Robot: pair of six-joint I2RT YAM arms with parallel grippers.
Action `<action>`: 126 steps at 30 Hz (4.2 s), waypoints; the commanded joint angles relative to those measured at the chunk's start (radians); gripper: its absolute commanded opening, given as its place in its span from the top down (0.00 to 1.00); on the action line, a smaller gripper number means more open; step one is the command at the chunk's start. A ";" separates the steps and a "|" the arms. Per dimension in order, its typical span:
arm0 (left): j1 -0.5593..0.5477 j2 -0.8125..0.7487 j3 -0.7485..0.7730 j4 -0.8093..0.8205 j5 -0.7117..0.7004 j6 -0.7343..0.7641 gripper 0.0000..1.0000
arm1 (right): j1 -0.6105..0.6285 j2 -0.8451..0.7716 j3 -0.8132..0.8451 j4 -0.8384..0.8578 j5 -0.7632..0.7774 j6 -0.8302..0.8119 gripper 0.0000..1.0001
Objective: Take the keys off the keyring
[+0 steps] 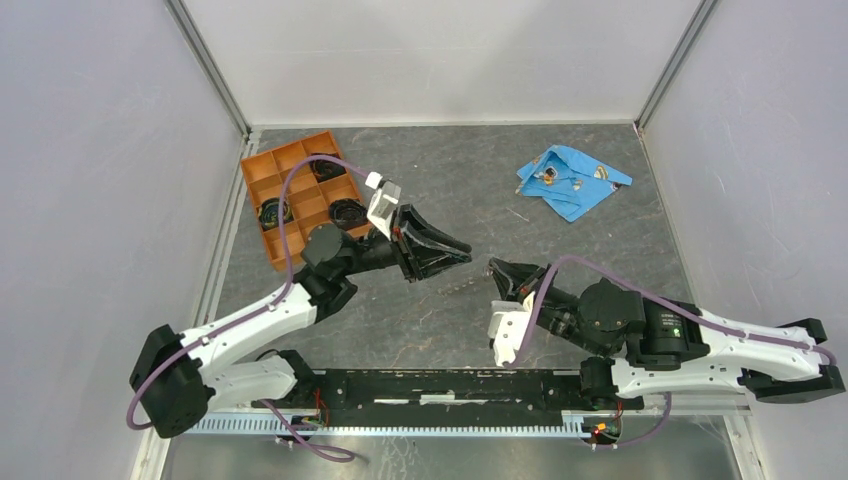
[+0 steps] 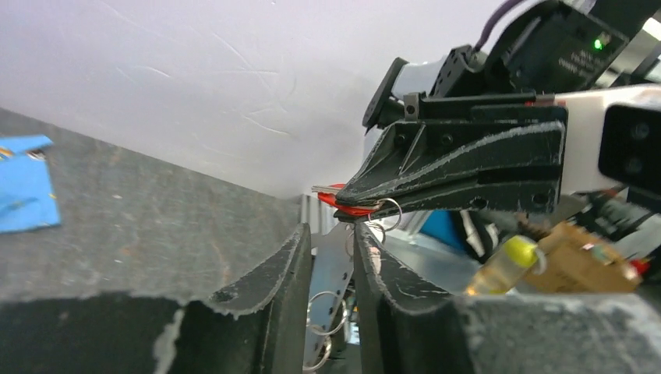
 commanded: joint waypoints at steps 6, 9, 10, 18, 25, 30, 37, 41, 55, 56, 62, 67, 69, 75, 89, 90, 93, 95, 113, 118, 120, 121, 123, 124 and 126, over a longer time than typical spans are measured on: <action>0.000 -0.025 0.080 -0.066 0.143 0.371 0.63 | 0.009 -0.002 0.086 0.058 -0.081 0.012 0.99; -0.002 -0.022 0.077 -0.069 0.140 0.334 0.62 | 0.009 0.023 0.099 0.050 -0.023 0.033 0.99; -0.005 -0.033 0.067 -0.070 0.125 0.333 0.62 | 0.009 0.032 0.101 0.044 -0.004 0.038 0.99; -0.023 -0.116 0.078 -0.333 -0.022 0.393 0.63 | 0.009 0.132 0.180 -0.020 0.128 0.140 0.99; -0.026 -0.163 0.055 -0.455 -0.122 0.418 0.68 | 0.007 0.278 0.308 -0.166 0.180 0.302 1.00; -0.026 -0.240 0.005 -0.473 -0.168 0.449 0.67 | -0.023 0.337 0.366 -0.223 0.154 0.377 0.99; -0.026 -0.315 -0.017 -0.542 -0.217 0.505 0.58 | -0.135 0.396 0.417 -0.250 0.030 0.450 1.00; -0.026 -0.325 -0.027 -0.548 -0.241 0.528 0.58 | -0.213 0.431 0.447 -0.254 -0.067 0.507 1.00; -0.048 -0.281 -0.025 -0.494 -0.341 0.567 0.65 | -0.306 0.505 0.509 -0.274 -0.186 0.618 0.99; -0.052 -0.275 -0.022 -0.494 -0.351 0.570 0.66 | -0.308 0.505 0.511 -0.272 -0.185 0.622 1.00; -0.088 -0.236 -0.007 -0.476 -0.400 0.591 0.67 | -0.307 0.509 0.513 -0.276 -0.166 0.634 1.00; -0.115 -0.218 -0.006 -0.453 -0.455 0.604 0.67 | -0.307 0.509 0.515 -0.285 -0.168 0.633 0.99; -0.121 -0.222 -0.008 -0.453 -0.481 0.613 0.67 | -0.307 0.506 0.512 -0.291 -0.162 0.631 1.00; -0.125 -0.238 -0.019 -0.439 -0.522 0.623 0.68 | -0.308 0.507 0.503 -0.296 -0.171 0.624 1.00; -0.140 -0.200 -0.014 -0.415 -0.530 0.646 0.76 | -0.308 0.509 0.501 -0.293 -0.197 0.624 1.00; -0.142 -0.197 -0.014 -0.415 -0.538 0.650 0.77 | -0.307 0.509 0.501 -0.293 -0.196 0.625 1.00; -0.150 -0.192 -0.015 -0.414 -0.570 0.658 0.85 | -0.308 0.508 0.490 -0.298 -0.179 0.635 1.00; -0.154 -0.188 -0.016 -0.413 -0.585 0.662 0.90 | -0.307 0.502 0.480 -0.298 -0.161 0.647 1.00; -0.213 -0.189 -0.069 -0.317 -0.693 0.694 0.98 | -0.367 0.435 0.336 -0.263 -0.151 0.735 1.00; -0.215 -0.187 -0.073 -0.313 -0.733 0.676 0.98 | -0.369 0.430 0.340 -0.249 -0.156 0.731 0.99; -0.215 -0.186 -0.076 -0.308 -0.764 0.656 0.98 | -0.368 0.428 0.340 -0.249 -0.158 0.728 1.00; -0.215 -0.185 -0.076 -0.306 -0.778 0.645 0.98 | -0.368 0.428 0.340 -0.248 -0.161 0.726 1.00; -0.215 -0.180 -0.078 -0.305 -0.796 0.631 0.98 | -0.369 0.429 0.343 -0.244 -0.167 0.723 1.00; -0.215 -0.177 -0.077 -0.305 -0.802 0.628 0.98 | -0.368 0.431 0.348 -0.243 -0.168 0.722 1.00; -0.215 -0.172 -0.077 -0.309 -0.815 0.624 0.98 | -0.368 0.432 0.361 -0.244 -0.167 0.718 0.99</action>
